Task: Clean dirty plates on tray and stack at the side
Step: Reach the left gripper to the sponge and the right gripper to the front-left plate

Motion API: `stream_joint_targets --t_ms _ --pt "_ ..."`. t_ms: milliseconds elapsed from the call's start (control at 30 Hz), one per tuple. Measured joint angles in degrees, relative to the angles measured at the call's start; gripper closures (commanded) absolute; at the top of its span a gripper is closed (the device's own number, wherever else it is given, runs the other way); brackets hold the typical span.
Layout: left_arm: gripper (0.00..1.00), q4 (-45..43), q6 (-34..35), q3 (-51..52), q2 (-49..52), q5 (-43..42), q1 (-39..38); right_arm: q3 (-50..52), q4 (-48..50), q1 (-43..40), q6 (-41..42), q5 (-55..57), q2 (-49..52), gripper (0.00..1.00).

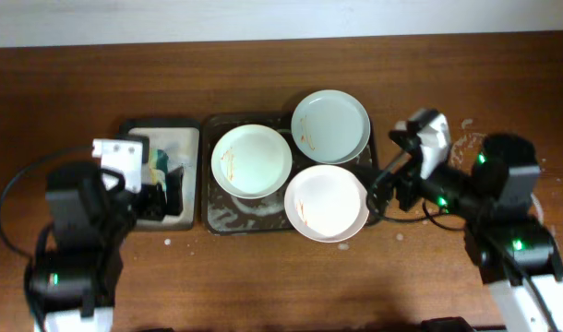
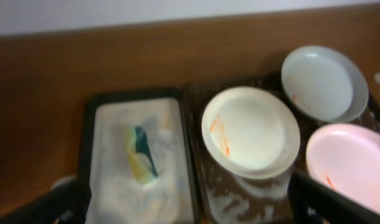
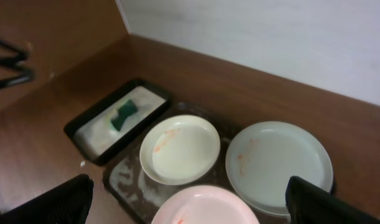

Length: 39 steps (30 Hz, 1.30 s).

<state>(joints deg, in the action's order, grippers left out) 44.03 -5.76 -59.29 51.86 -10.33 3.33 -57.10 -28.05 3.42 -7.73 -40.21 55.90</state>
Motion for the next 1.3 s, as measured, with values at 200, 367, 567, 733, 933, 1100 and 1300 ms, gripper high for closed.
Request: stream_joint_targets --t_ms 200,367,567,733,933,1100,1300 --pt "0.01 9.8 0.0 -15.1 25.0 -0.2 -0.1 -24.3 -20.2 13.7 -6.1 6.6 26.8 0.02" --pt "0.01 9.5 0.0 -15.4 36.7 -0.2 -0.1 -25.2 -9.0 14.5 1.4 3.6 41.3 0.15" --pt "0.01 6.7 1.6 -15.4 38.4 6.9 -0.1 -25.4 -3.8 24.8 33.5 31.8 52.1 0.53" --pt "0.04 5.6 8.4 -15.4 38.4 14.5 -0.1 -25.4 -2.4 26.0 39.3 38.9 57.3 0.61" --pt "0.03 4.9 11.5 -15.4 38.4 15.3 1.5 -25.4 -0.8 26.0 39.5 35.8 62.6 0.62" --pt "0.04 4.9 11.6 -15.4 38.4 15.3 1.6 -25.4 -1.2 26.5 41.3 33.4 64.2 0.68" --pt "0.04 4.9 11.6 -15.4 38.8 15.3 1.6 -25.4 -0.4 28.9 44.0 37.9 64.3 0.89"
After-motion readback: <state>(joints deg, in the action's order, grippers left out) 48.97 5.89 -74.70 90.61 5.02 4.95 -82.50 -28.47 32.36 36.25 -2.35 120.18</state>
